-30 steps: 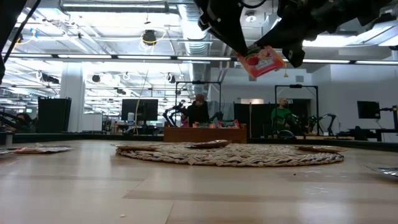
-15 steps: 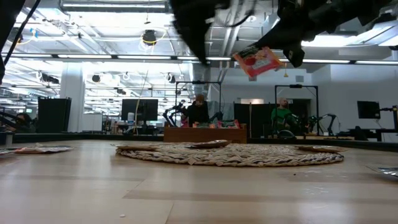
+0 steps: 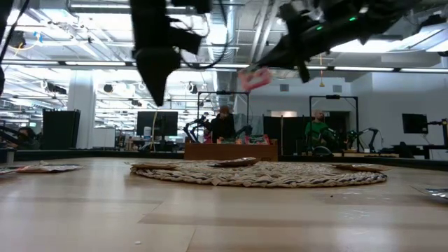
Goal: Pick & Place Tea
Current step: Put the orange tea bag into the middle section of the wooden organizer
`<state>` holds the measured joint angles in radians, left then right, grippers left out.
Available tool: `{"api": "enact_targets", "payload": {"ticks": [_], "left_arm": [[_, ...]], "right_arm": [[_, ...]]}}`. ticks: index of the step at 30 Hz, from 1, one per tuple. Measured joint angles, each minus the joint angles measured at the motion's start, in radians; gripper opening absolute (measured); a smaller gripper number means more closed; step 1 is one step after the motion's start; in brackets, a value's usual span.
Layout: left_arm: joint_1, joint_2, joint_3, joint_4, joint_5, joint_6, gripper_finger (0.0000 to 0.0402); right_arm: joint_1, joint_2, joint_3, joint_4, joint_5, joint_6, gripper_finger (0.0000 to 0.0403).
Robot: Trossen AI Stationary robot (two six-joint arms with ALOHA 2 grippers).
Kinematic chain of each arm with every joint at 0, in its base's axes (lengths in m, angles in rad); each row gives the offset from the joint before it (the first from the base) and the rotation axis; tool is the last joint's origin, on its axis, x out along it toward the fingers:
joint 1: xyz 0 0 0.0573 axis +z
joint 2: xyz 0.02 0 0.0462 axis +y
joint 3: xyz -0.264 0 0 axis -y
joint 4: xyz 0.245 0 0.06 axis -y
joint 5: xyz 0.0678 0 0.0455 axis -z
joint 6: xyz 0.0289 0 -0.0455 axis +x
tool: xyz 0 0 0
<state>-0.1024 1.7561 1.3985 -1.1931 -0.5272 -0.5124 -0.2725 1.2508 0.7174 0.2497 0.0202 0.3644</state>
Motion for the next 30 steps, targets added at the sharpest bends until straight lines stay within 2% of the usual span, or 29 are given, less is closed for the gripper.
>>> {"api": "enact_targets", "payload": {"ticks": [7, 16, 23, 30], "left_arm": [[0.001, -0.241, -0.256, 0.195, 0.067, -0.036, 0.0188], [0.023, -0.609, -0.570, 0.459, 0.062, -0.081, 0.0188], [0.040, -0.875, -0.734, 0.652, 0.074, -0.021, 0.0188], [0.074, -1.048, -0.787, 0.675, 0.066, 0.003, 0.0188]], "right_arm": [[-0.096, 0.256, 0.202, 0.001, -0.071, -0.139, 0.0000], [-0.213, 0.509, 0.437, -0.004, -0.149, -0.155, 0.0000], [-0.262, 0.583, 0.460, -0.018, -0.182, -0.156, 0.0000], [-0.283, 0.625, 0.459, -0.048, -0.177, -0.163, 0.0000]]}}
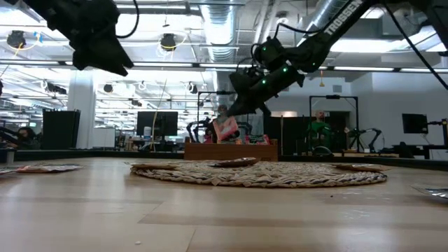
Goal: Pick & Place Tea
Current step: Put the orange tea bag into the middle section of the wooden organizer
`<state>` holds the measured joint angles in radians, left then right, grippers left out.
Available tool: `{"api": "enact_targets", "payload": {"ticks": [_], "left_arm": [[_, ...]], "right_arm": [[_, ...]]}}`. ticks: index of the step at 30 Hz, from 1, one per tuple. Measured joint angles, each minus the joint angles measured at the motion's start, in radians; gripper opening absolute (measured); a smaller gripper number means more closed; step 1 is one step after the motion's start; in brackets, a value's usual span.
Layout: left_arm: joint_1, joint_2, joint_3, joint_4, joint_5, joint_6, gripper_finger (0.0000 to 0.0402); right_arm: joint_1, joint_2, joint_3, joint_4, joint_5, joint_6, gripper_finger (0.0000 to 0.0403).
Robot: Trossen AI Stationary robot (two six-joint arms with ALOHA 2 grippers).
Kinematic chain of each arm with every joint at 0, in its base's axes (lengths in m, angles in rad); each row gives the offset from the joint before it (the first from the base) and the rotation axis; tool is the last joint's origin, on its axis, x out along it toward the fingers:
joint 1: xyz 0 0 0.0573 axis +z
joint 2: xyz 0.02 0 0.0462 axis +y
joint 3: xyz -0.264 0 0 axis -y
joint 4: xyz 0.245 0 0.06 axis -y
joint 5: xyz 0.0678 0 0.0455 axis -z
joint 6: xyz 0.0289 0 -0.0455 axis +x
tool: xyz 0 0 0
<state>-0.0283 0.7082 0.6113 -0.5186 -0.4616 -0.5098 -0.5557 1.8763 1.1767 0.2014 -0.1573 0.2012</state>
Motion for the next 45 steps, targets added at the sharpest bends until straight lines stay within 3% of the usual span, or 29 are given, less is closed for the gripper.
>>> {"api": "enact_targets", "payload": {"ticks": [7, 17, 24, 45], "left_arm": [[0.012, -0.037, -0.006, 0.004, -0.004, 0.029, 0.0188], [0.012, -0.005, -0.007, 0.008, -0.006, 0.032, 0.0188], [0.012, -0.001, -0.007, 0.008, 0.007, 0.027, 0.0188], [0.012, -0.001, -0.007, 0.009, 0.009, 0.027, 0.0188]], "right_arm": [[-0.003, 0.013, -0.001, -0.017, 0.058, -0.027, 0.0000], [0.030, 0.058, 0.001, -0.017, 0.059, 0.007, 0.0000], [0.045, 0.076, 0.010, -0.015, 0.154, 0.001, 0.0000], [0.046, 0.069, 0.010, 0.004, 0.155, -0.080, 0.0000]]}}
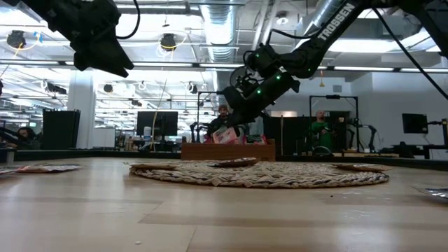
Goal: Pick & Place Tea
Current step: Put the orange tea bag into the middle section of the wooden organizer
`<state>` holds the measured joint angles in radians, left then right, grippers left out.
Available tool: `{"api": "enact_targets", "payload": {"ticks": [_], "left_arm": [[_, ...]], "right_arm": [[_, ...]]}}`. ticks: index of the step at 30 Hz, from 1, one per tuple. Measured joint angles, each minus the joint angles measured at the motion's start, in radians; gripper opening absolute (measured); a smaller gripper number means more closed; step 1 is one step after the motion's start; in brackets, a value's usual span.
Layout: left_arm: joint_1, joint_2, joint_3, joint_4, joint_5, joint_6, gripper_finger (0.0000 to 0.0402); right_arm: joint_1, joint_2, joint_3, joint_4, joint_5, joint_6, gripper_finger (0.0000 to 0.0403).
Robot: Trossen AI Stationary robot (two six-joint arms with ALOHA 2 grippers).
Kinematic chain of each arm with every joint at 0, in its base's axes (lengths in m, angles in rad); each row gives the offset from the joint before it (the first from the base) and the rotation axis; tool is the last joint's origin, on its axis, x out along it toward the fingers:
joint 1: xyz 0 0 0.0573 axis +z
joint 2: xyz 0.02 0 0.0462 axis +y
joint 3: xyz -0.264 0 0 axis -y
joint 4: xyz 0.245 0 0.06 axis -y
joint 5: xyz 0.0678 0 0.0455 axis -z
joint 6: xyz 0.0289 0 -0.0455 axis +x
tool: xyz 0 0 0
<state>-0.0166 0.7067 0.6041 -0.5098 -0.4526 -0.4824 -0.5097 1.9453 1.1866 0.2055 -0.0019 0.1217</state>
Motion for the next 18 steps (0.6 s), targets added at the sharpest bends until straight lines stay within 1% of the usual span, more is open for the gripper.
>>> {"api": "enact_targets", "payload": {"ticks": [12, 15, 18], "left_arm": [[0.000, 0.000, 0.001, 0.000, 0.000, 0.019, 0.0188], [0.000, 0.000, 0.001, 0.000, 0.000, 0.020, 0.0188], [0.000, 0.000, 0.001, 0.000, 0.000, 0.020, 0.0188]], "right_arm": [[0.008, 0.000, 0.000, -0.026, 0.001, -0.054, 0.0001], [0.008, 0.000, 0.000, -0.025, 0.002, -0.054, 0.0014], [0.008, 0.000, 0.000, -0.026, 0.002, -0.054, 0.0039]]}}
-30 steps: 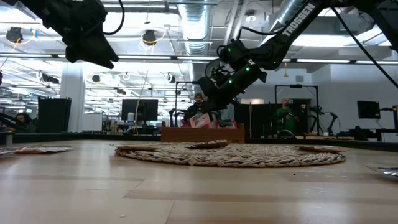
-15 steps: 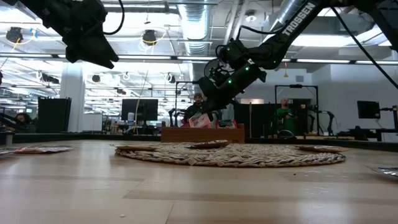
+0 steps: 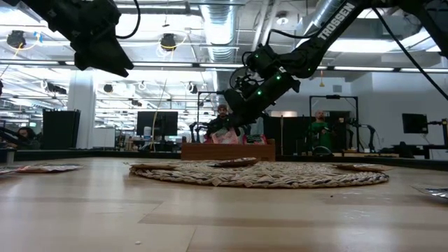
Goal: Pick & Place Tea
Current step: Put the orange tea bag into the middle section of the wooden organizer
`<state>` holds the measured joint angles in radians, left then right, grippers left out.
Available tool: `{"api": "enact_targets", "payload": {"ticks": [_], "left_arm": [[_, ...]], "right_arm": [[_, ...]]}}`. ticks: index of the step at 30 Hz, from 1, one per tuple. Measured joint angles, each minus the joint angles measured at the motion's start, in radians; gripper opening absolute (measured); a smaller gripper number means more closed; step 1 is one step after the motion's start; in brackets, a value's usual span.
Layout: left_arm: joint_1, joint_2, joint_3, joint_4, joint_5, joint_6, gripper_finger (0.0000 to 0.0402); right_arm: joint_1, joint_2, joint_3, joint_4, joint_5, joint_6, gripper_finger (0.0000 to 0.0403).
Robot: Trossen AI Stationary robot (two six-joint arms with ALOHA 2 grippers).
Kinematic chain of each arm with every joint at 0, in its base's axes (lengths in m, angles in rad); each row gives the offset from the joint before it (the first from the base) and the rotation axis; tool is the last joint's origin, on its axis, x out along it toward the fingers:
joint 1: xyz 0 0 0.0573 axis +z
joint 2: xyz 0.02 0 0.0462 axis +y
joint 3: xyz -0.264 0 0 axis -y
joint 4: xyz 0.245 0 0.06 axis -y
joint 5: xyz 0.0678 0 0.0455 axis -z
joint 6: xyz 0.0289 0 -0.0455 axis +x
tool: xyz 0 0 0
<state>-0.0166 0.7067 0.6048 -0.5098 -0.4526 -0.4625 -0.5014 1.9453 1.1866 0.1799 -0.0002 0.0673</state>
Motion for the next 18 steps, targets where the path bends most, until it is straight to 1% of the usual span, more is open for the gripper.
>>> {"api": "enact_targets", "payload": {"ticks": [4, 7, 10, 14, 18], "left_arm": [[0.000, 0.000, 0.000, 0.000, 0.000, 0.000, 0.0188], [0.000, 0.000, 0.000, 0.000, 0.000, 0.000, 0.0188], [0.000, 0.000, 0.000, 0.000, 0.000, 0.000, 0.0188], [0.000, 0.000, 0.000, 0.000, 0.000, 0.000, 0.0188], [0.000, 0.000, 0.000, 0.000, 0.000, 0.000, 0.0188]], "right_arm": [[0.000, 0.000, 0.000, 0.000, 0.000, 0.000, 0.0069], [0.000, 0.000, 0.000, 0.000, 0.000, 0.000, 0.0081], [-0.001, 0.000, 0.000, 0.000, 0.002, 0.000, 0.0083], [-0.004, 0.000, 0.000, 0.000, 0.007, -0.029, 0.0075], [-0.002, 0.000, 0.000, 0.000, 0.064, -0.091, 0.0071]]}}
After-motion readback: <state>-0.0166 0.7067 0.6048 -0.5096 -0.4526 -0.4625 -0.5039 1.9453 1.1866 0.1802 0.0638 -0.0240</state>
